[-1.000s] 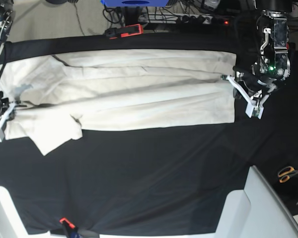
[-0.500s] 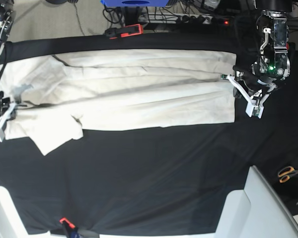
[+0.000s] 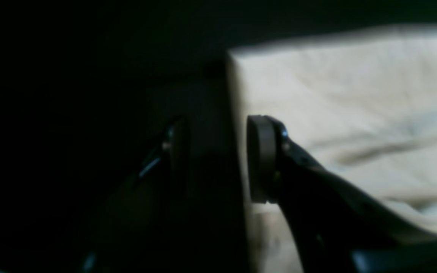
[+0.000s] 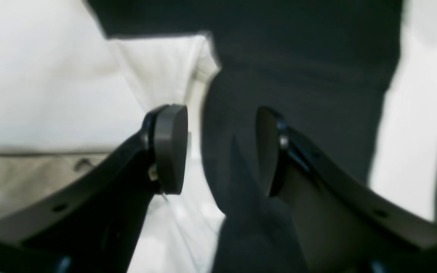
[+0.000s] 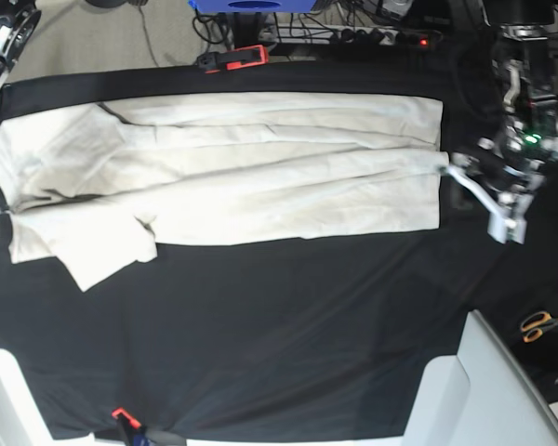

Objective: Fold the T-shirt properly
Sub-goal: 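Open both grippers and release the folded edge onto the shirt, then move the right gripper to the shirt end and grasp its loose flap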

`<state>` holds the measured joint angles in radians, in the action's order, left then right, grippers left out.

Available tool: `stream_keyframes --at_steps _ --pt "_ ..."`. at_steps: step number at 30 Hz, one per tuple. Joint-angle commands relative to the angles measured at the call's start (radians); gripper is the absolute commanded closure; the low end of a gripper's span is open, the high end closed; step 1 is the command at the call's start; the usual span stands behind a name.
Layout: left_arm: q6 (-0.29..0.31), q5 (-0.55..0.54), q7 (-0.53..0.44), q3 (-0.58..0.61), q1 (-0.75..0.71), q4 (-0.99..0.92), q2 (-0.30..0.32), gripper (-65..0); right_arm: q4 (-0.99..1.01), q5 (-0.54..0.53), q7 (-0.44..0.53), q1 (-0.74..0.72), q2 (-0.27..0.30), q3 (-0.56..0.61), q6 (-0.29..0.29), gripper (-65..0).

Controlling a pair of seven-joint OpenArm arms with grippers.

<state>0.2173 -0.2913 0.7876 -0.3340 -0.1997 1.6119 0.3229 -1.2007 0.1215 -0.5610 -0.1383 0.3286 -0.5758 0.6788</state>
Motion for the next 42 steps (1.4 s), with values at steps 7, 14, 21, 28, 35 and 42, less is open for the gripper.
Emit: stream_keyframes --at_steps 7,14,21,28,35,42 --pt "0.003 -0.004 0.042 -0.078 0.087 0.046 0.02 -24.7 -0.126 -0.015 -0.026 -0.03 -0.023 0.04 0.019 -28.2" --pt "0.004 0.002 0.037 -0.083 0.075 0.041 -0.029 -24.2 0.175 -0.015 0.135 -0.225 -0.036 0.225 0.019 -27.9" --pt "0.004 0.002 0.014 -0.086 0.019 0.041 -0.021 -24.2 0.663 -0.013 0.375 -0.427 -0.027 0.261 0.019 -27.9" --pt "0.004 0.002 -0.041 -0.086 -0.022 0.015 -0.005 -24.2 0.879 -0.012 0.531 -0.465 -0.01 0.262 0.019 -28.4" --pt "0.004 0.002 -0.043 -0.086 -0.019 -0.008 -0.005 -24.2 0.892 -0.01 0.531 -0.462 -0.009 0.264 0.019 -27.9" --pt "0.004 0.002 -0.043 -0.086 -0.016 -0.008 -0.005 -24.2 0.924 -0.01 0.528 -0.459 -0.01 0.264 0.019 -28.2"
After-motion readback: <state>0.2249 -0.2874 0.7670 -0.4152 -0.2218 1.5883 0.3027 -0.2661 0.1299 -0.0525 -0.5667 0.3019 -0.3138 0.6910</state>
